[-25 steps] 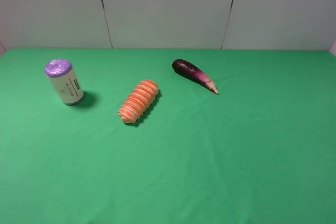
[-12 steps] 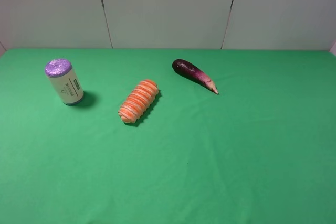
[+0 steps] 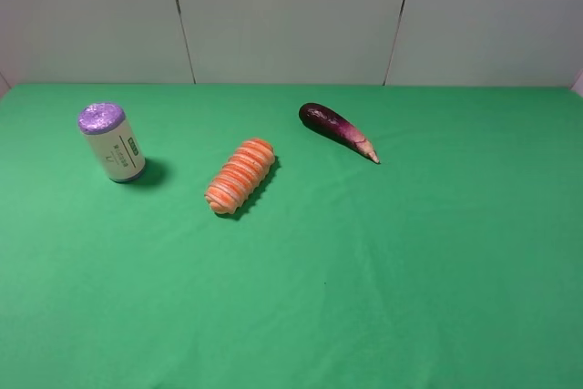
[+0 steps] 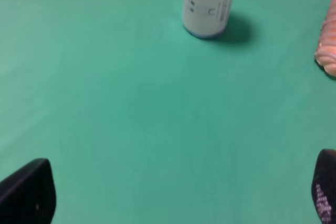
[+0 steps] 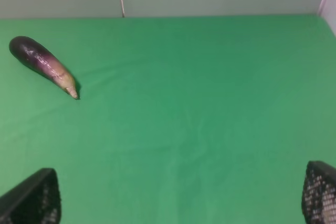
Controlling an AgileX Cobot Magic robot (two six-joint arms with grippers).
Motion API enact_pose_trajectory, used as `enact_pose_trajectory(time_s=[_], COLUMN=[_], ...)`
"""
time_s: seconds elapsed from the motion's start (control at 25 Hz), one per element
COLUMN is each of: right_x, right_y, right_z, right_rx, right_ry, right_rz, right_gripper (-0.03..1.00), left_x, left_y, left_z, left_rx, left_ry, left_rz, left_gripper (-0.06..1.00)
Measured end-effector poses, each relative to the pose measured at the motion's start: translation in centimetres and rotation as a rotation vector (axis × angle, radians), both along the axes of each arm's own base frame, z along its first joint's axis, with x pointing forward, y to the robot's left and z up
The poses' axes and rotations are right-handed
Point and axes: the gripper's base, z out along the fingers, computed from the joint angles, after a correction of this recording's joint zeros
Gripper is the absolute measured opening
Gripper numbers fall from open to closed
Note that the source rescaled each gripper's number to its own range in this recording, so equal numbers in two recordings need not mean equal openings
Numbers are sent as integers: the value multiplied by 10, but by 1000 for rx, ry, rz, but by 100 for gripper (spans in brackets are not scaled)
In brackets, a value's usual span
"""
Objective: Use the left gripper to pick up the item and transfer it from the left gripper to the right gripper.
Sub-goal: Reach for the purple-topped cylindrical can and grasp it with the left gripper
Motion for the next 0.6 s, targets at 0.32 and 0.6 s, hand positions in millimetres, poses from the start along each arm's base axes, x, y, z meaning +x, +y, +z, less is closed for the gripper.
enact_pose_trajectory(time_s=[0.32, 0.6], right_x=[0, 0], right_y=[0, 0], right_z=[0, 0], right_rx=[0, 0], right_ry=[0, -1], right_rz=[0, 0], right_gripper=[100, 100], left_x=[42, 104], left_y=[1, 2], left_z=[37, 65], left_rx=[-2, -5], left_ry=[156, 299], left_rz=[1, 1], left_gripper=[95, 98])
